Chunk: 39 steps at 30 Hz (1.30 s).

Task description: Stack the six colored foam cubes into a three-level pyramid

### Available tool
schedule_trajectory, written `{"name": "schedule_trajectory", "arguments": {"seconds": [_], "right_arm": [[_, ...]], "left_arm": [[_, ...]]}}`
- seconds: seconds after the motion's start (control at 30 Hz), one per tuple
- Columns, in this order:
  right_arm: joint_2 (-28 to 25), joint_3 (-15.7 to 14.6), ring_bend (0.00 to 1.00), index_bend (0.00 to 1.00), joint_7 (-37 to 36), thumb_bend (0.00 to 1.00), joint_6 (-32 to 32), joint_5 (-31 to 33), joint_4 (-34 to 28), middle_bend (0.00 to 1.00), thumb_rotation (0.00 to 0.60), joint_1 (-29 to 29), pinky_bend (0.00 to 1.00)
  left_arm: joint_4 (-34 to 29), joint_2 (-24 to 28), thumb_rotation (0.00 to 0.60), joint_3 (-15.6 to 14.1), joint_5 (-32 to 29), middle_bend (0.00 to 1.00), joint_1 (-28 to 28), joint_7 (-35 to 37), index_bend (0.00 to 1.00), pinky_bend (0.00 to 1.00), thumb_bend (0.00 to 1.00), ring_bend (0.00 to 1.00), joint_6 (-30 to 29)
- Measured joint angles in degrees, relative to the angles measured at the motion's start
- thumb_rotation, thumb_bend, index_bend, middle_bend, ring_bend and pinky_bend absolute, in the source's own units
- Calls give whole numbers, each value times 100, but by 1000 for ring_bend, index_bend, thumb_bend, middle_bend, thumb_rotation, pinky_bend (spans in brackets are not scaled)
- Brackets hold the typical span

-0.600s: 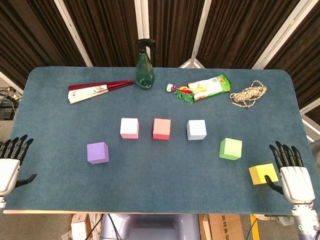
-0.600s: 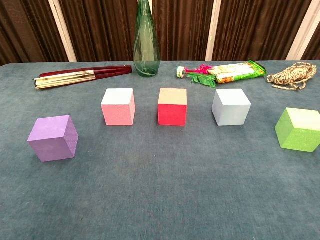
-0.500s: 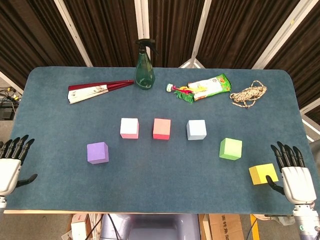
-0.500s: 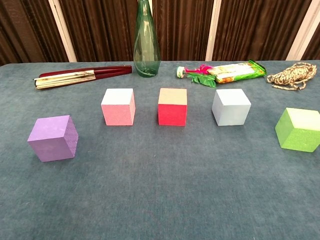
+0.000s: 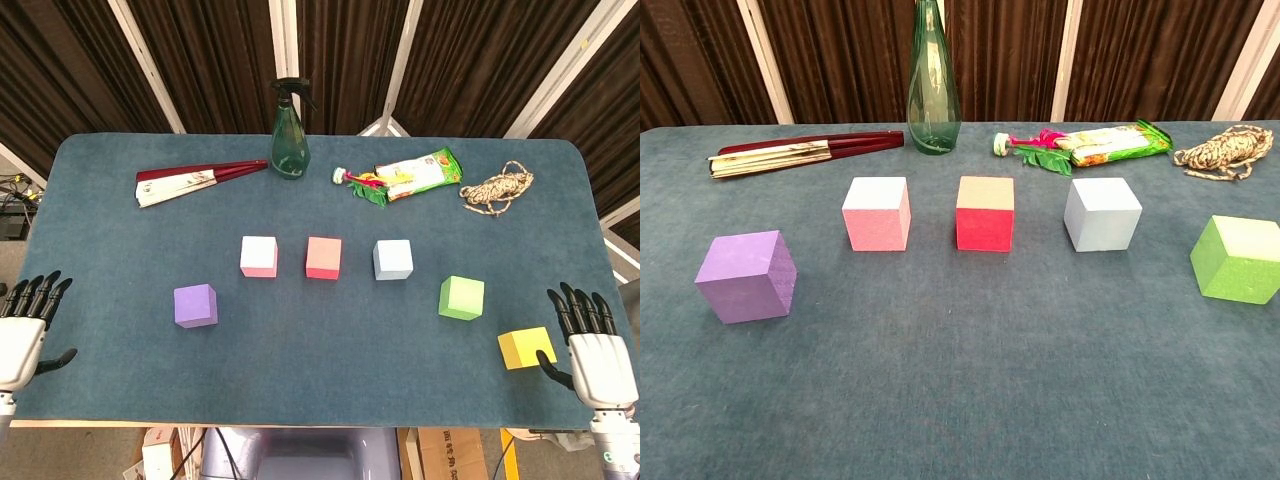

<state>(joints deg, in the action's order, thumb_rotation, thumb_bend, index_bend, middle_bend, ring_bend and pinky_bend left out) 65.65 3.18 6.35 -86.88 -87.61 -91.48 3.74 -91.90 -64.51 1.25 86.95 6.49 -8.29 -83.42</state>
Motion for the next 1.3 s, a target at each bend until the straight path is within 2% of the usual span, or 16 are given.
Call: {"name": "schedule_trajectory", "arguments": {"seconds": [0.53,0.83,1.03,1.3], "right_arm": [[-36,73,0,0,-324,312,-36,107,-44,0,600,-43,0],[-40,106,0,0,-457,313,132,233,-108,0,600,11,0],[-73,141,0,0,-609,313,284,375,-154,0,600,52,0],[-84,151,0,0,-672,313,413,442,-217,0,600,100,0]], "left_arm": [[-189,63,600,-34,-76,0,-16,17,0,10,0,0,71],[-582,142,600,124,-345,0,124,-176,0,12,0,0,265],[-1200,295,600,437,-690,10,398,-485,0,22,7,0,493],[-1898,366,600,1087,-1678,152,1318,-1393,0,83,36,1,1274]]}}
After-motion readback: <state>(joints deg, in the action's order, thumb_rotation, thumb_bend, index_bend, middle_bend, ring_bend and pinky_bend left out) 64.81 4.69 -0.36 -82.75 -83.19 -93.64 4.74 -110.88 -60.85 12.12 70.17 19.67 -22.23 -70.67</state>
